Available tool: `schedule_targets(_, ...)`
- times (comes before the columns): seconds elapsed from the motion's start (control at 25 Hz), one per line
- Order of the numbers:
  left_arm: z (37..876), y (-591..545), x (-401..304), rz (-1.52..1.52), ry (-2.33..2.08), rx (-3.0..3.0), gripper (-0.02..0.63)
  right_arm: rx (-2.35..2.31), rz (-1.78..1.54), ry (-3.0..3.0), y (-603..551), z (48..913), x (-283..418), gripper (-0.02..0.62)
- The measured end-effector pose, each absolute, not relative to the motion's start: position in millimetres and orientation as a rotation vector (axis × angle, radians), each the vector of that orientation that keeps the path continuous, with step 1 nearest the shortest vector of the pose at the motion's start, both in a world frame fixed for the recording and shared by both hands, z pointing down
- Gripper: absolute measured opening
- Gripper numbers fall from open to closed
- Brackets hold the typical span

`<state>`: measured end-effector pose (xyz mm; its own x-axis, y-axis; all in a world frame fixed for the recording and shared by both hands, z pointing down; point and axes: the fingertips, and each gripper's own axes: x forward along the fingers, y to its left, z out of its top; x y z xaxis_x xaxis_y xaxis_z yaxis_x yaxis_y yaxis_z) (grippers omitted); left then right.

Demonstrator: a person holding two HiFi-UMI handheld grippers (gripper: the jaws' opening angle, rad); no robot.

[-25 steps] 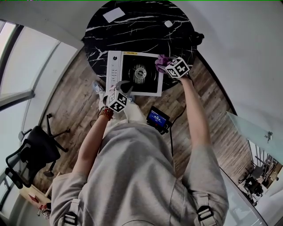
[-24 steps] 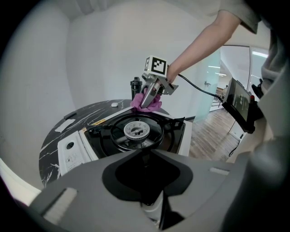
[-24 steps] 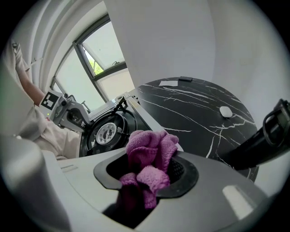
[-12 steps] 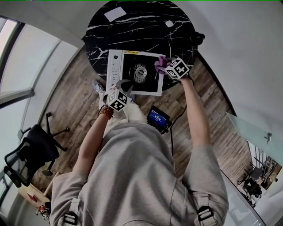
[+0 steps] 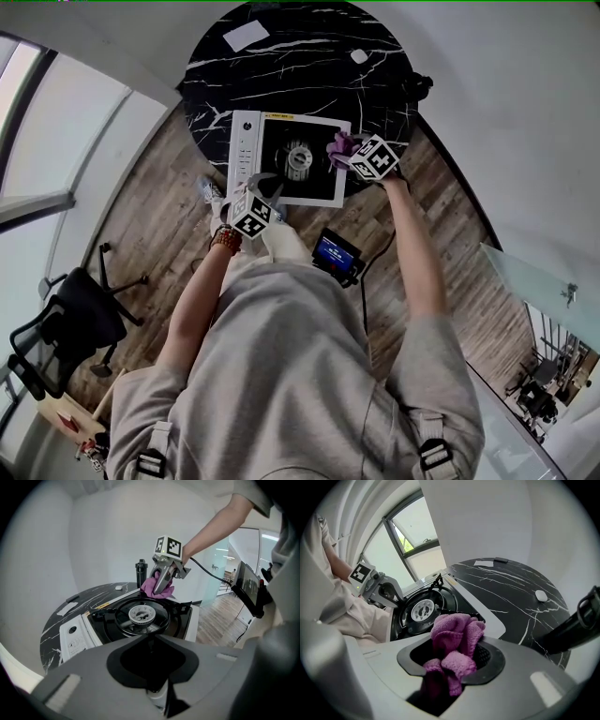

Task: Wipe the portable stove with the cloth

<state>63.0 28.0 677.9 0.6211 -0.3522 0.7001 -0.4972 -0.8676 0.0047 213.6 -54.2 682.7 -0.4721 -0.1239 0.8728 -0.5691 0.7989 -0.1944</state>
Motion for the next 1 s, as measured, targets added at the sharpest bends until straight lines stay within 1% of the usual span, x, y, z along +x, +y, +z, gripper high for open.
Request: schedule_targets(1.0,680.3,26.7,61.8,1.098,-0.694,2.629,0.040,0.475,0.519,-2.035,-22.1,682.1,205.4,0.178)
